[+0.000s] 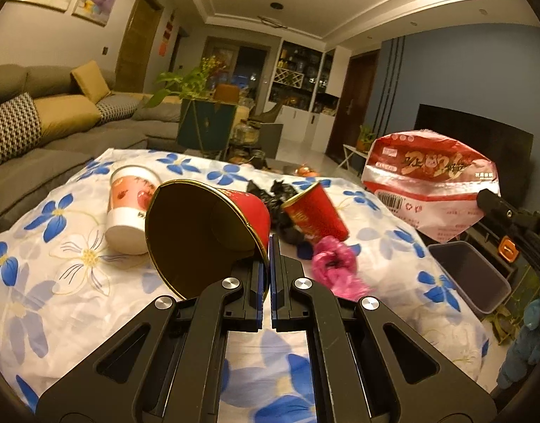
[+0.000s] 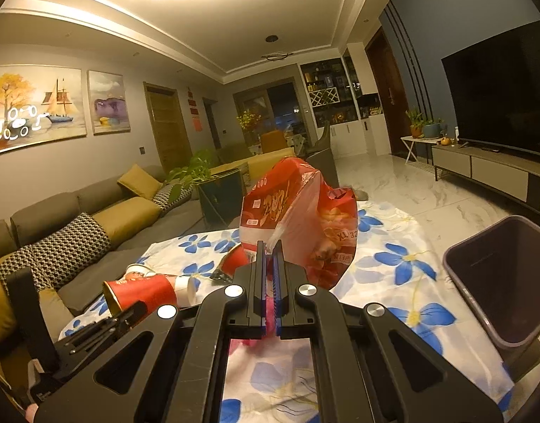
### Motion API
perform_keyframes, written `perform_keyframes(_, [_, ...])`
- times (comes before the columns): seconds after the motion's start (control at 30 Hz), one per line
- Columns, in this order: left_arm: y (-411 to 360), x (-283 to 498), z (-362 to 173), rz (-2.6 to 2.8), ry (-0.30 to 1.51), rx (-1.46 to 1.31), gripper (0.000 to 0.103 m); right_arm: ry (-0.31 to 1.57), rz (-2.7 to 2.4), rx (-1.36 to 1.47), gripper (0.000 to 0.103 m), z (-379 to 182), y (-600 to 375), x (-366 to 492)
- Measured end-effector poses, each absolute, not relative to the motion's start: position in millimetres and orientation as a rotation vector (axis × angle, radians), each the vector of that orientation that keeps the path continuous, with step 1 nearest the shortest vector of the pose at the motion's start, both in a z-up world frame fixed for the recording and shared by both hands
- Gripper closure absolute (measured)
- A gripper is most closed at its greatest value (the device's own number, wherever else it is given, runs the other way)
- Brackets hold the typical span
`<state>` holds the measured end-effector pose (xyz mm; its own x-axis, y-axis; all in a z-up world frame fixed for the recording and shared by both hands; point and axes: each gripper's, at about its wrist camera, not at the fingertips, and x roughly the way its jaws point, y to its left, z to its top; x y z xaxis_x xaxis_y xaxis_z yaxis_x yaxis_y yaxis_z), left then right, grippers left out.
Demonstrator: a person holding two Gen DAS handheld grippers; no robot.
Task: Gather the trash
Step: 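Carry the bag and cup over the grey bin and open both grippers to drop them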
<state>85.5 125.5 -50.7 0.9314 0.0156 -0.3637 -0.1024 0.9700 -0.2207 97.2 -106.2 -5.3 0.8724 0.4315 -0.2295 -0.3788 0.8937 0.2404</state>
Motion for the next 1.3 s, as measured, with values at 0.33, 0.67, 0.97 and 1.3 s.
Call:
perform_keyframes(0.33, [76.5, 89.2, -31.2, -0.039, 0.342, -0.186, 0.101, 0.258, 0.354, 0.197, 0.099, 1.2, -140.8, 80.9])
perform_keyframes(0.67, [15.0, 102.5, -22.6, -0.171, 0.335, -0.126, 0.101, 0.241, 0.279, 0.206, 0.099, 1.0, -175.8, 71.1])
perform_keyframes(0.97, [-42.6, 121.1, -12.3, -0.297, 0.321, -0.075, 0.101, 0.204, 0.178, 0.215, 0.099, 1.2, -216.8, 65.2])
perform_keyframes(1.3, [-114.1, 143.9, -12.1, -0.437, 0.313, -0.011, 0.101, 0.181, 0.046, 0.212, 0.099, -3.5, -266.1, 68.7])
